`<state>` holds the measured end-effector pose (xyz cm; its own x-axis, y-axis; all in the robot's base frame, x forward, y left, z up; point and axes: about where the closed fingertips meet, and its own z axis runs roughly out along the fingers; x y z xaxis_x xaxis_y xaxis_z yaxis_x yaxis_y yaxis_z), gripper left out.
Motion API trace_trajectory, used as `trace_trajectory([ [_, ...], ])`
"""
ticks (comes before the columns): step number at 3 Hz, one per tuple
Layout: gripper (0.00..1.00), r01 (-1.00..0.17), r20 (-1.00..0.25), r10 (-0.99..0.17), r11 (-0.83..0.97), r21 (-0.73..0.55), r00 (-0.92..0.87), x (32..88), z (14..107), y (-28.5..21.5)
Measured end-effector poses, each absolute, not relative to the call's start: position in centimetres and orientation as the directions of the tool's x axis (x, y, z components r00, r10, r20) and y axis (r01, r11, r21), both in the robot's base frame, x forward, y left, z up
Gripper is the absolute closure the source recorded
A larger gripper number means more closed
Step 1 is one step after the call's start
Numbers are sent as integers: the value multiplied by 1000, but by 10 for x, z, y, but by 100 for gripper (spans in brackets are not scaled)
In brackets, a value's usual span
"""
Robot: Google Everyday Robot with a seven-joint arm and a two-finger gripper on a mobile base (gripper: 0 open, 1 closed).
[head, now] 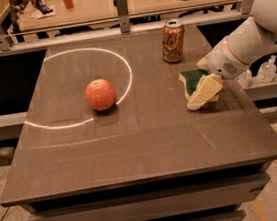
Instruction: Move sponge near apple
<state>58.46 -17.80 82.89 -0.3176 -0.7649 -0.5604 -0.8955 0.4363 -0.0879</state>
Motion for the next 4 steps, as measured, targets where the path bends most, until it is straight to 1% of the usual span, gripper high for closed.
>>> trace_trajectory([
  [2, 63, -916, -578, -783, 373, -144, -228, 601, 843, -182],
  [3, 87, -915, -613, -761, 375, -147, -214, 606, 859, -179],
  [4, 100, -922, -643, -739, 365, -132, -201, 604, 876, -153],
])
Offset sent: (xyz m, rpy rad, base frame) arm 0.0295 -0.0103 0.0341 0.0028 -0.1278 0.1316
